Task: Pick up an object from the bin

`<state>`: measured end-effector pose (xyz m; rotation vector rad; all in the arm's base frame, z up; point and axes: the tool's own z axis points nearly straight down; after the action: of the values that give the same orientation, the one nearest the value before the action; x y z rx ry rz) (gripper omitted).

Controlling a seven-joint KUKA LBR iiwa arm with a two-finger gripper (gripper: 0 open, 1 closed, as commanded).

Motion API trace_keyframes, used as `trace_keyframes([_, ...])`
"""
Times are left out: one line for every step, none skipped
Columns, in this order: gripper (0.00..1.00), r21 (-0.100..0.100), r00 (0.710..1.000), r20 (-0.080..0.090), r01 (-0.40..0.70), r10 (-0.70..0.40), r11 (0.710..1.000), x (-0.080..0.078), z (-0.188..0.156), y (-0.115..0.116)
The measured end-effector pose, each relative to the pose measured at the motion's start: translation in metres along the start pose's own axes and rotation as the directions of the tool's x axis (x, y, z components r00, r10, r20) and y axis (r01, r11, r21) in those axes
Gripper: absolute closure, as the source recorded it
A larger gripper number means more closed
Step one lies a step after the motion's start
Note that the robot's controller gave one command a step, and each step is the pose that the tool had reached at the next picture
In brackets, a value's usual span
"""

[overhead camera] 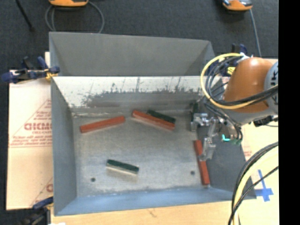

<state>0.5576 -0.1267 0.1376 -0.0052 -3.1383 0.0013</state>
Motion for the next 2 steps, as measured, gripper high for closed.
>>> trace_keyframes([0.0, -0.004, 1.0, 0.011, 0.019, -0.019, 1.0, -0.053, 0.003, 0.074])
trace_keyframes([0.0, 0.003, 0.978, 0.01, 0.208, -0.208, 0.978, -0.059, 0.01, 0.055])
